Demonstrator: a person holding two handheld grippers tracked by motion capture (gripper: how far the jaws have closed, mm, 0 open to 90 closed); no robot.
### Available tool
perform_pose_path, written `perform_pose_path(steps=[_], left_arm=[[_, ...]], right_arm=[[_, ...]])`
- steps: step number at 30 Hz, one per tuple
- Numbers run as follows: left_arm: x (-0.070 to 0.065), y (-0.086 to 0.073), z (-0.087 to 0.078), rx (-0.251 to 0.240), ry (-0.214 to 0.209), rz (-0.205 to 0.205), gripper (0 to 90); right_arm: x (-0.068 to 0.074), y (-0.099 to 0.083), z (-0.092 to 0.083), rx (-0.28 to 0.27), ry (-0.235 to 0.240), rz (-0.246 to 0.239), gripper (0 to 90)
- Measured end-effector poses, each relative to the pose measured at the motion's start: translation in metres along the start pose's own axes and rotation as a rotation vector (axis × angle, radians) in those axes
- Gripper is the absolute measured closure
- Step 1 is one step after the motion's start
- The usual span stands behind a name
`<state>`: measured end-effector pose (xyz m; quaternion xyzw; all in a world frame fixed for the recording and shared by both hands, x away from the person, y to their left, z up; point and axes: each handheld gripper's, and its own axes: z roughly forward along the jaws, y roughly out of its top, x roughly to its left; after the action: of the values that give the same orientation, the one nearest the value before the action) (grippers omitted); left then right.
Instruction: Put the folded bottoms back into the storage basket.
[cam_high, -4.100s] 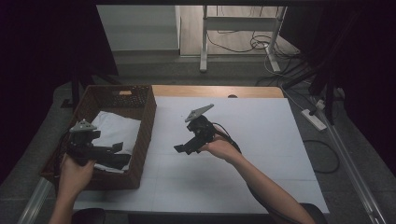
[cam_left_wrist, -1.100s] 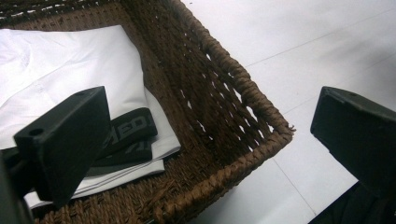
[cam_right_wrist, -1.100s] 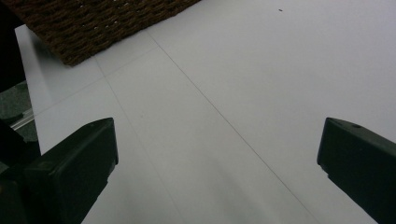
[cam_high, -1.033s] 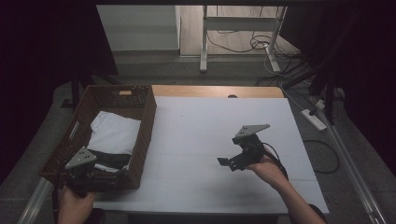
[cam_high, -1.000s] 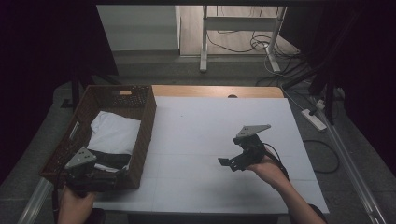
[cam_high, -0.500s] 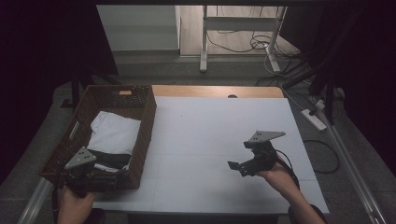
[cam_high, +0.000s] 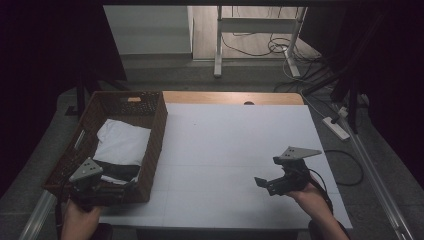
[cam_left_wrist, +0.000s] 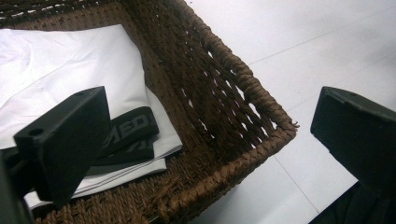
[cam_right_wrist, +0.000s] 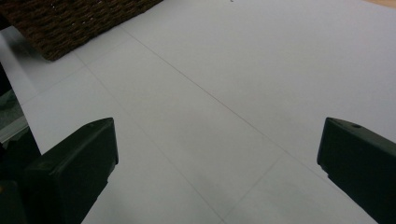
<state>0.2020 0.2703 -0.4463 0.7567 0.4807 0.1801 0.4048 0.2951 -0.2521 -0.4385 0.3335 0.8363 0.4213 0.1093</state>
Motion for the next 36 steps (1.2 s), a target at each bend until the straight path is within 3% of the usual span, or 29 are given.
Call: perform_pose_path(steps=[15,36], left_arm=[[0.0,0.0,0.0,-0.007,-0.015,-0.006,0.0],[0.0,0.0,-0.001,-0.009,-0.012,-0.01,0.0]], right_arm=[[-0.006,-0.023,-0.03,-0.01,-0.071,0.058,0.0],[-0.007,-0.042,-0.063,-0.051,-0.154,0.096,0.0]])
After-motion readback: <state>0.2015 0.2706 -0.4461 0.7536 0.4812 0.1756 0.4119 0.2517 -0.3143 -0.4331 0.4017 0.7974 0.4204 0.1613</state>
